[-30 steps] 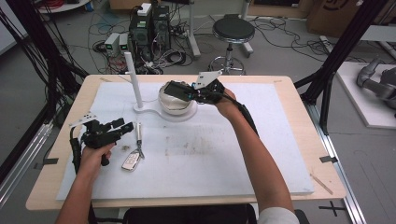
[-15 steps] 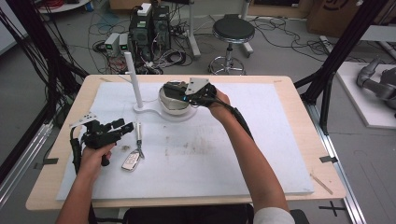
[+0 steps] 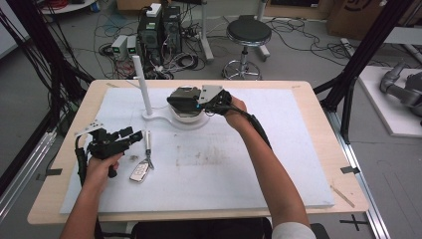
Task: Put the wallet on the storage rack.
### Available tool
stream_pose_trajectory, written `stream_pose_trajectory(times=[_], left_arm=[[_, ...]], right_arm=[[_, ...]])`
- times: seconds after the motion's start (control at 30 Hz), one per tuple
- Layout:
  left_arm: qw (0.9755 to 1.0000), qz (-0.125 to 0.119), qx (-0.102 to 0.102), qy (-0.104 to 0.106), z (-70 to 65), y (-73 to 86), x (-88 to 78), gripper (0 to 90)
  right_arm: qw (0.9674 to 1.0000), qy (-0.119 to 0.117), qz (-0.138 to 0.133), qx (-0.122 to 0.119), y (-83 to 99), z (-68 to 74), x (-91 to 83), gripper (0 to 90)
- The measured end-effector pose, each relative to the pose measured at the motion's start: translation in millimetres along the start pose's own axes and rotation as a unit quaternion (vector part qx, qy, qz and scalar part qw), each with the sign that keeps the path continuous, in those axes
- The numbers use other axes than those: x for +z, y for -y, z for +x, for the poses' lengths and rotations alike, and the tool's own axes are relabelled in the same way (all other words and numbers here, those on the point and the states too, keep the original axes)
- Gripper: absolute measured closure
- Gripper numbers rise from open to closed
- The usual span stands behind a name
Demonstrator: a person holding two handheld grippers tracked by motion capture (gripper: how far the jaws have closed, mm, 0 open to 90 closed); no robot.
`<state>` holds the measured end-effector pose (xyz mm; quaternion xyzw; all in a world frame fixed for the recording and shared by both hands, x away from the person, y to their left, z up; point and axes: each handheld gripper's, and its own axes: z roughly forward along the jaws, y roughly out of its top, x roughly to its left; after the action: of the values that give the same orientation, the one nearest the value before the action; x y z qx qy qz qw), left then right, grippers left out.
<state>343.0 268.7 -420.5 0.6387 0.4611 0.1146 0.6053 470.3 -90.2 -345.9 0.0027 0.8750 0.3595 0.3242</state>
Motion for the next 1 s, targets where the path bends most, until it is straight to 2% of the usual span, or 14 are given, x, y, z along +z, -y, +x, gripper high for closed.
stream_pose_trajectory(times=[0.03, 0.1, 0.27, 0.3, 0.4, 0.43, 0.47, 0.5, 0.53, 0.63, 0.7, 0.83, 0.9, 1.0], left_arm=[[1.0000, 0.001, 0.001, -0.001, 0.2, 0.0, 0.0, 34.5], [1.0000, 0.000, 0.000, 0.000, 0.2, 0.1, 0.0, 34.6], [1.0000, 0.000, -0.001, 0.000, 0.3, 0.3, -0.5, 34.6], [1.0000, 0.000, 0.000, 0.000, 0.3, 0.3, -0.7, 34.6], [1.0000, 0.000, -0.003, 0.000, 0.5, 0.6, -0.9, 34.6], [1.0000, 0.001, -0.003, 0.000, 0.7, 0.7, -0.9, 34.6], [1.0000, 0.000, -0.005, 0.000, 0.4, 0.7, -0.7, 34.6], [1.0000, 0.001, -0.003, 0.000, 0.2, 0.7, -0.7, 34.6], [1.0000, 0.002, -0.002, 0.001, 0.0, 0.7, -0.6, 34.6], [1.0000, 0.001, -0.003, 0.001, -0.3, 0.9, 0.1, 34.6], [1.0000, 0.001, -0.005, 0.001, 0.5, 1.0, 0.6, 34.6], [1.0000, -0.002, -0.007, 0.000, 0.5, 0.5, 0.4, 34.6], [1.0000, -0.002, -0.006, 0.000, 0.3, 0.1, -0.2, 34.6], [1.0000, 0.000, -0.006, 0.001, 0.7, 0.9, 0.2, 34.6]], right_arm=[[0.9997, 0.014, 0.000, -0.018, -0.9, 1.4, -0.2, 81.8], [0.9995, 0.023, -0.003, -0.023, -1.7, 1.8, -0.3, 81.7], [0.9992, 0.036, -0.010, -0.014, 0.5, 0.5, 0.7, 79.2], [0.9998, 0.017, -0.013, 0.000, 4.2, 0.1, -1.3, 79.3], [1.0000, 0.002, -0.004, 0.002, 7.8, 1.1, -3.2, 79.3], [0.9997, -0.007, -0.007, 0.022, 13.9, 1.5, -6.5, 76.6], [0.9997, -0.007, -0.007, 0.022, 13.9, 1.5, -6.5, 76.6], [0.9983, -0.004, -0.001, 0.057, 21.2, 0.1, -9.8, 70.4], [0.9983, -0.004, -0.001, 0.057, 21.2, 0.1, -9.8, 70.4], [0.9911, -0.027, 0.007, 0.130, 32.5, -4.8, -16.3, 60.4], [0.9814, -0.051, 0.002, 0.185, 36.3, -7.6, -21.7, 58.0], [0.9734, -0.040, -0.055, 0.219, 28.2, -8.1, -28.4, 60.9], [0.9692, -0.050, -0.069, 0.231, 21.2, -4.5, -26.6, 63.0], [0.9696, -0.077, -0.059, 0.225, 15.6, 3.9, -17.5, 62.9]])
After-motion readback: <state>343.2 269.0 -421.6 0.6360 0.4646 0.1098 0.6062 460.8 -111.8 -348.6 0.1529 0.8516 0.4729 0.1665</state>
